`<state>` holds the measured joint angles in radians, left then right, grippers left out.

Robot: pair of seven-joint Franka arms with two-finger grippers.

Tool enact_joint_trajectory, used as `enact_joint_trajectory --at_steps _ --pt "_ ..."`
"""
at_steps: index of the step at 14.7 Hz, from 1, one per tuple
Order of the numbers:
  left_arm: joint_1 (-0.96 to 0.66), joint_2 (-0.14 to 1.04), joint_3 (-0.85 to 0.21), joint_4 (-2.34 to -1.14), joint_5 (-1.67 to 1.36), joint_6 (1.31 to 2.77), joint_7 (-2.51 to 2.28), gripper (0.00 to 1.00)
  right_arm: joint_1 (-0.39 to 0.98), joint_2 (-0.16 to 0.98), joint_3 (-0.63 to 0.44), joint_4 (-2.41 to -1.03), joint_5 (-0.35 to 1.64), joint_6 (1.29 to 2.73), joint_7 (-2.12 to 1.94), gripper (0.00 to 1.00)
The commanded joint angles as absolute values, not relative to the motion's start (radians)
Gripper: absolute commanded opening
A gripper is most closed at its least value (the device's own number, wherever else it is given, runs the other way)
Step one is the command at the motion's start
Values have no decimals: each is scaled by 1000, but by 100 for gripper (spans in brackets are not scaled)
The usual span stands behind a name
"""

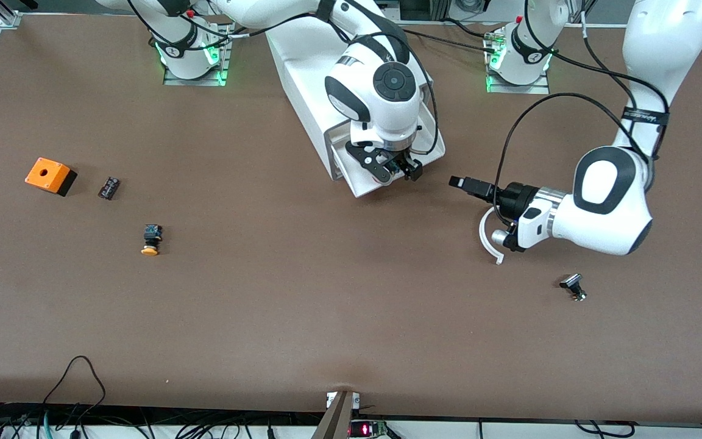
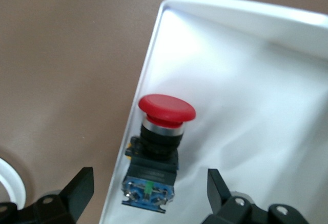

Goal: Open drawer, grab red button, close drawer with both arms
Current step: 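Lift the red button out of the drawer with the right gripper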

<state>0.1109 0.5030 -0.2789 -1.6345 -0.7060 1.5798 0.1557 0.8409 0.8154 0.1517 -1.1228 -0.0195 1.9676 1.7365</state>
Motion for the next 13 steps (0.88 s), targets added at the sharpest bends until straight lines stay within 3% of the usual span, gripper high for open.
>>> enact_joint_trajectory --at_steps 1,6,8,9,13 --pt "104 505 -278 -1566 -641 1528 25 100 845 798 144 -1143 -38 1954 1752 84" --pt "94 505 -296 -1470 -431 1471 -99 100 833 778 143 -1140 -35 1951 1736 20" --pt "95 499 -298 -1468 -387 1453 -112 100 831 778 143 -1135 -35 1928 1736 5" --pt "95 486 -296 -1468 -368 1442 -112 100 831 776 140 -1134 -35 1921 1736 0" --pt "97 469 -296 -1466 -313 1440 -164 100 801 718 140 -1132 -23 1899 1735 0"
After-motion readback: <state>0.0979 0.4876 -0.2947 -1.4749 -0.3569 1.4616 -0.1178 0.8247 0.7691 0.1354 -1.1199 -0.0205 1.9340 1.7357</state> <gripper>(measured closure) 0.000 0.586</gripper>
